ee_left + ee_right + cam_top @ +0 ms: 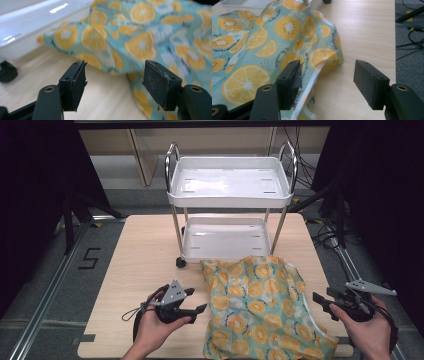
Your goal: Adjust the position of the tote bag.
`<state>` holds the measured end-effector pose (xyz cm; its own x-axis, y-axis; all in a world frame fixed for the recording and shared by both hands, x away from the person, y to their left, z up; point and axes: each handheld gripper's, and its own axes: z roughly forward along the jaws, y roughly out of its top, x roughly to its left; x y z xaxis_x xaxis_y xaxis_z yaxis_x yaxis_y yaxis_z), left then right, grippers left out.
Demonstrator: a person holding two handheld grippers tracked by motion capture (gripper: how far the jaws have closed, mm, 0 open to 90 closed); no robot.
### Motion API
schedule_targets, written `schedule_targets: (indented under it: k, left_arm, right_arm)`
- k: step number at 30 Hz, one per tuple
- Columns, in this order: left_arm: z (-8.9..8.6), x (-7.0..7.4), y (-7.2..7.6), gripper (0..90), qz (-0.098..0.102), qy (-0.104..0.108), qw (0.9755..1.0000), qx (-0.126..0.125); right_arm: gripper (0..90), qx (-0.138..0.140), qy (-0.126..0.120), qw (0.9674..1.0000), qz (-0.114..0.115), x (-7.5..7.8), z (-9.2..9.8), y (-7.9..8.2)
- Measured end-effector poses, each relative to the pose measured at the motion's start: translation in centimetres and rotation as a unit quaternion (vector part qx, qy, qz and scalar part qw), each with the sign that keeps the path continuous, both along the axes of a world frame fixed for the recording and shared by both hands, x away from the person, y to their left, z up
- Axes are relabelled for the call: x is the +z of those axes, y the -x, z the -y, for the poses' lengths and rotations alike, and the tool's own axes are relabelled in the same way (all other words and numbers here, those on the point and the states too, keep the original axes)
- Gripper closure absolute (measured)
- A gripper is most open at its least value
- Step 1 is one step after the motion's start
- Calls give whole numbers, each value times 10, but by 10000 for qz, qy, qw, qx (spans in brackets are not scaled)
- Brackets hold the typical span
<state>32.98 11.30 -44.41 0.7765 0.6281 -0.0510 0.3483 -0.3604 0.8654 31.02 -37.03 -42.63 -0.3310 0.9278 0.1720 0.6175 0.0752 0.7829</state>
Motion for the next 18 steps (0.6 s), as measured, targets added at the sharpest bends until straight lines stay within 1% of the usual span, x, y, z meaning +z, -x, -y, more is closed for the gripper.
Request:
schedule_targets:
  k: [1, 2, 3, 4, 5, 6, 7, 8, 9, 10, 11, 12, 13, 14, 15, 16, 17, 18]
  left_arm:
    - [3, 3, -4, 342, 6, 41, 10000, 26]
    - [5, 5, -10, 342, 31, 35, 10000, 4]
    - [8, 7, -14, 343, 23, 104, 9999, 25]
    - [11, 10, -20, 343, 45, 121, 9999, -26]
    - [15, 12, -24, 343, 30, 119, 9999, -11]
    - [20, 13, -27, 343, -33, 165, 9999, 14]
    - [24, 13, -29, 343, -32, 144, 9999, -9]
    - [30, 13, -34, 344, -6, 89, 9999, -146]
    - [34, 11, -37, 345, 24, 53, 9998, -185]
    - [35, 11, -40, 346, -3, -60, 9997, -228]
    - [39, 9, -41, 347, -215, -20, 9996, -170]
    - [43, 7, -43, 349, -331, 2, 9994, -121]
    - [46, 4, -45, 351, -367, 6, 9993, -102]
    - [49, 3, -46, 354, -377, -58, 9992, -86]
    - [49, 2, -48, 358, -381, -187, 9990, -155]
    - [51, 0, -48, 361, -424, -177, 9988, -144]
    - [52, -1, -48, 367, -421, -195, 9989, -95]
    - [51, -2, -49, 373, -386, -305, 9986, -186]
  right_arm:
    - [393, -59, -195, 9997, -117, 1, -2, 4]
    - [391, 18, 89, 9999, -97, 1, 1, 3]
    - [385, -54, -82, 9994, -323, 2, -1, 7]
    - [368, 77, -23, 9994, -348, 1, 1, 7]
    - [361, 42, -60, 9980, -624, 1, 0, 9]
    - [363, 226, 53, 9979, -602, -3, 2, 7]
    - [361, 159, 86, 9980, -607, -4, 2, 8]
    - [352, 180, 85, 9970, -744, -6, 1, 8]
    - [348, 184, 150, 9952, -949, -7, -1, 8]
    - [347, 269, 189, 9951, -933, -9, -2, 6]
    - [346, 247, 47, 9944, -1023, -9, -4, 6]
    - [337, 293, 117, 9938, -1065, -10, -6, 4]
    - [335, 294, 66, 9914, -1275, -11, -10, 3]
    - [334, 348, 114, 9911, -1281, -12, -13, 1]
    - [331, 414, 130, 9908, -1280, -14, -16, -1]
    - [324, 465, 93, 9932, -1063, -21, -19, -3]
    - [314, 510, 45, 9911, -1230, -24, -24, -5]
    - [309, 524, 105, 9903, -1279, -27, -27, -8]
